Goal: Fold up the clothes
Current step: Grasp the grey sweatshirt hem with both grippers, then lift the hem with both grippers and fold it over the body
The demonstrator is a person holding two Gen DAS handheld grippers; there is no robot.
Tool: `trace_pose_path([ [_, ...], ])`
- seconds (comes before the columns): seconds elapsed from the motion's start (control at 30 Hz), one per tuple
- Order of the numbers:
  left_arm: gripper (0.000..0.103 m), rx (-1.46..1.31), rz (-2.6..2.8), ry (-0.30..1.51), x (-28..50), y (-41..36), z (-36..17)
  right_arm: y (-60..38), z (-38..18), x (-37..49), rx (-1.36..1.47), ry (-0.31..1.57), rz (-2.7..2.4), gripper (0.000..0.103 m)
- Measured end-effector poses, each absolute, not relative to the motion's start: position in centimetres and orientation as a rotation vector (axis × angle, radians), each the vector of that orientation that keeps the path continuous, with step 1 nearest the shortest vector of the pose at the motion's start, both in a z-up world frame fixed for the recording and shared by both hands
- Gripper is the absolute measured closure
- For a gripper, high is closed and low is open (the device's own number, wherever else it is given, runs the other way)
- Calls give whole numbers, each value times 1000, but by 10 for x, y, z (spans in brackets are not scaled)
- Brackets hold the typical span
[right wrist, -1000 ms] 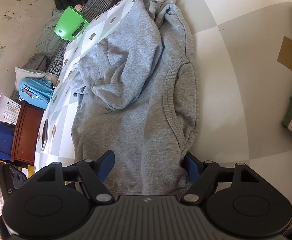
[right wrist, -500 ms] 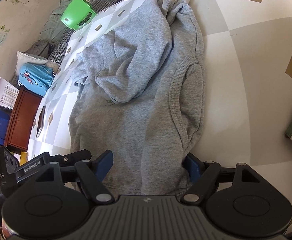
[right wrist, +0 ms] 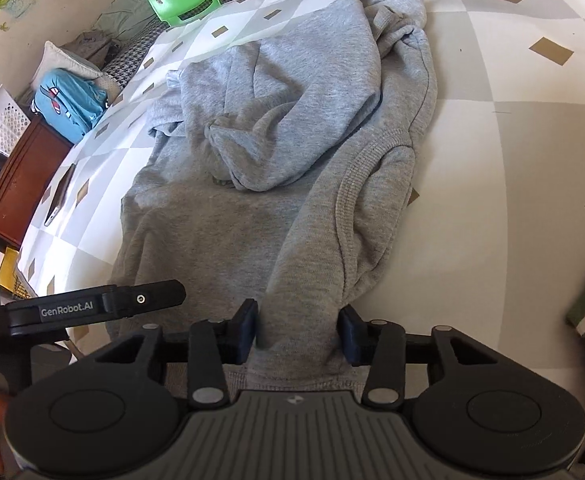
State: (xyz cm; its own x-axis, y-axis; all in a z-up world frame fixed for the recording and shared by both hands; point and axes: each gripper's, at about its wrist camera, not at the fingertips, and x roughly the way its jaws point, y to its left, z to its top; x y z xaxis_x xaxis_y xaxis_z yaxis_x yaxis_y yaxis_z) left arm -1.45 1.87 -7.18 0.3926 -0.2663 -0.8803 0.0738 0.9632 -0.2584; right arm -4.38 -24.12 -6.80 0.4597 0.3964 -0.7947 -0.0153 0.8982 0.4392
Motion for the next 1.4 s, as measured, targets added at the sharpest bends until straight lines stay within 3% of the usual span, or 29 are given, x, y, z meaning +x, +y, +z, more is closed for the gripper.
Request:
trace_pose_path([
  [0.03, 30, -178, -212, 1138, -15, 18, -70, -242, -69, -44, 406, 1073, 264, 70],
  [0.13, 54, -228, -216, 1126, -15, 24, -67, -246, -67, -44, 444, 1068, 270, 76],
  [0.23, 62, -306, -218, 1127, -14, 31, -66, -251, -60, -45, 493, 1034, 296, 78],
  [0.57, 65, -553, -288, 1051, -12, 49, -41, -268, -33, -45, 636, 916, 337, 79],
  [1.03, 67, -637, -298, 957, 29, 42, 12, -272, 17, 0, 724, 819, 385, 79],
  [1.4, 66, -575, -267, 1007, 76, 38, 12, -270, 14, 73, 750, 926, 346, 79],
])
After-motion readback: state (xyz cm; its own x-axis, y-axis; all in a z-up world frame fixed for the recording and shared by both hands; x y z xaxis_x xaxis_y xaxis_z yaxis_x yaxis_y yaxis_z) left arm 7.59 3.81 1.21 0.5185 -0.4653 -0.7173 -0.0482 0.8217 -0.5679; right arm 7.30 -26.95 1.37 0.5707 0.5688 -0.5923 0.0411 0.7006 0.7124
